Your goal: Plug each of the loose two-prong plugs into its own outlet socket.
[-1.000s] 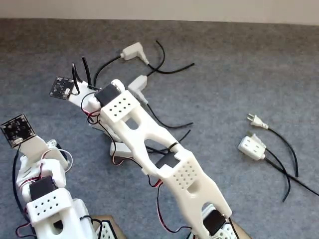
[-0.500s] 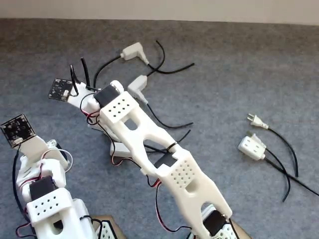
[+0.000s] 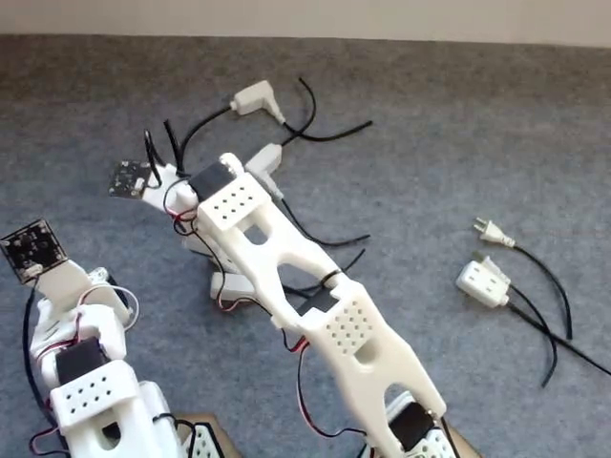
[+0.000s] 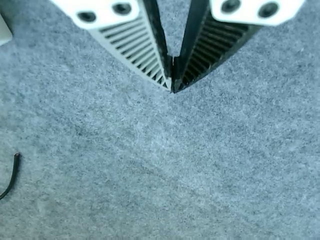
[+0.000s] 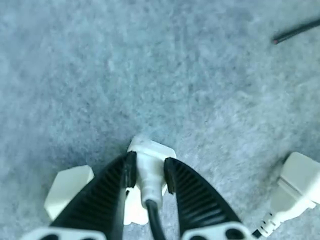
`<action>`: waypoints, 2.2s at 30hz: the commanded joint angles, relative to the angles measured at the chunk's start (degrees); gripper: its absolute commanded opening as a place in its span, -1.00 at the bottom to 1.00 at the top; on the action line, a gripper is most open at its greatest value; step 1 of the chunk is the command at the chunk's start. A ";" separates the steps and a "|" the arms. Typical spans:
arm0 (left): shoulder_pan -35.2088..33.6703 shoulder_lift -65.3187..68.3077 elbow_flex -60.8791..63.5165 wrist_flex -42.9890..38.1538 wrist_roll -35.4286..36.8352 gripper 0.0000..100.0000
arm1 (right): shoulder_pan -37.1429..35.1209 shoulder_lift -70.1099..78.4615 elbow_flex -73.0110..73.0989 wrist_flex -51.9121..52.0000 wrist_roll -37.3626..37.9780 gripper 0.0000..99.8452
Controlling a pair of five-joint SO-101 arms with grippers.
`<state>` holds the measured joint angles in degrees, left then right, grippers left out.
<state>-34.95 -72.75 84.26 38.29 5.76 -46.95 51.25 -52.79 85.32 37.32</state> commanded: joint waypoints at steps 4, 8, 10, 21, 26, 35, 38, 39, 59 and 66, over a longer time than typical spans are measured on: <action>0.84 -0.48 -1.19 0.09 0.00 -0.99 | 0.57 -0.40 0.04 -0.40 0.79 -0.98; 0.84 -0.48 -1.19 0.09 0.00 -0.99 | 0.66 1.80 -0.40 -0.31 -0.62 -0.98; 0.84 -0.48 -1.19 0.09 0.00 -0.99 | 1.10 2.95 -0.48 -0.48 -0.70 -0.97; 0.84 -0.48 -1.19 0.09 0.00 -0.99 | 2.15 1.54 -7.69 3.38 -6.68 -0.57; 0.84 -0.48 -1.19 0.09 0.00 -0.99 | 2.77 1.63 -7.87 3.38 -6.68 -0.57; 0.84 -0.48 -1.19 0.09 0.00 -0.99 | 2.51 1.80 -4.70 4.35 -6.33 -0.56; 0.84 -0.48 -1.19 0.09 0.00 -0.99 | 2.59 1.71 -1.27 1.80 -6.33 -0.56; 0.84 -0.48 -1.19 0.09 0.00 -0.99 | 2.59 1.71 -0.22 1.19 -6.33 -0.56; 0.84 -0.48 -1.10 0.09 0.00 -0.99 | 4.79 5.05 -2.51 1.27 -2.11 -0.87; 0.84 -0.48 -1.10 0.09 0.00 -0.99 | 6.73 -0.48 -21.67 15.87 -7.12 -0.87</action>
<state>-34.95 -72.75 84.26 38.29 5.76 -42.20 57.58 -64.40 97.10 34.24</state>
